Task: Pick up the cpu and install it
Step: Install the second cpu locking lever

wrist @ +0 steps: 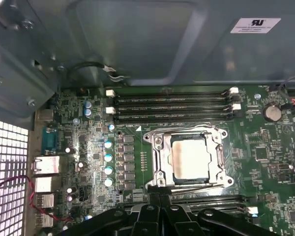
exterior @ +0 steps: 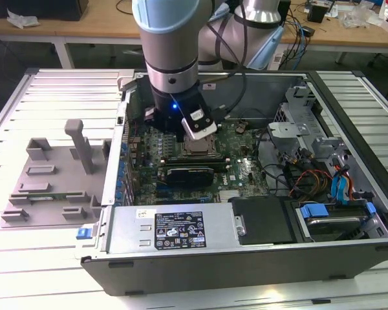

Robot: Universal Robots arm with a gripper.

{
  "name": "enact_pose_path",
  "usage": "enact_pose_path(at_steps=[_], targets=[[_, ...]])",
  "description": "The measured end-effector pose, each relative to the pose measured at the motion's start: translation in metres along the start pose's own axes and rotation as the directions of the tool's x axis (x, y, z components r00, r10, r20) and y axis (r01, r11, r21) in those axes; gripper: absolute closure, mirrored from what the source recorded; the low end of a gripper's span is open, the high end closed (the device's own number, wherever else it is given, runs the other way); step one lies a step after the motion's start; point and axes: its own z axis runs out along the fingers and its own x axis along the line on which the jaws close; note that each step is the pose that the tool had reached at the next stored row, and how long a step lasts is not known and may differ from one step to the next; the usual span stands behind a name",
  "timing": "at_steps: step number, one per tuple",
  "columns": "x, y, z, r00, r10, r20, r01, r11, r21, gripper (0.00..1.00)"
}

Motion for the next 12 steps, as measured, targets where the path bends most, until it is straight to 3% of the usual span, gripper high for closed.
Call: enact_pose_path(at_steps=[2,3,6,8,10,12], targets=[[-0.0037,0.0005,0.0003,1.0000,0.002,0.0012,-0.002,0.9999,0.0147,0.89],[-0.0102,0.0011,0.0009,1.0000,0.006,0.0030,-0.006,0.9994,0.0329,0.89],[-0.0190,0.0039,0.0023,0.9999,0.009,0.0050,-0.009,0.9985,0.0541,0.89],[-0.0206,0.0075,0.0031,0.9999,0.010,0.0052,-0.010,0.9983,0.0571,0.89],[-0.0239,0.0161,0.0054,0.9999,0.011,0.0059,-0.011,0.9979,0.0638,0.89],[-0.0320,0.0208,0.0073,0.9999,0.012,0.0068,-0.013,0.9973,0.0720,0.89]])
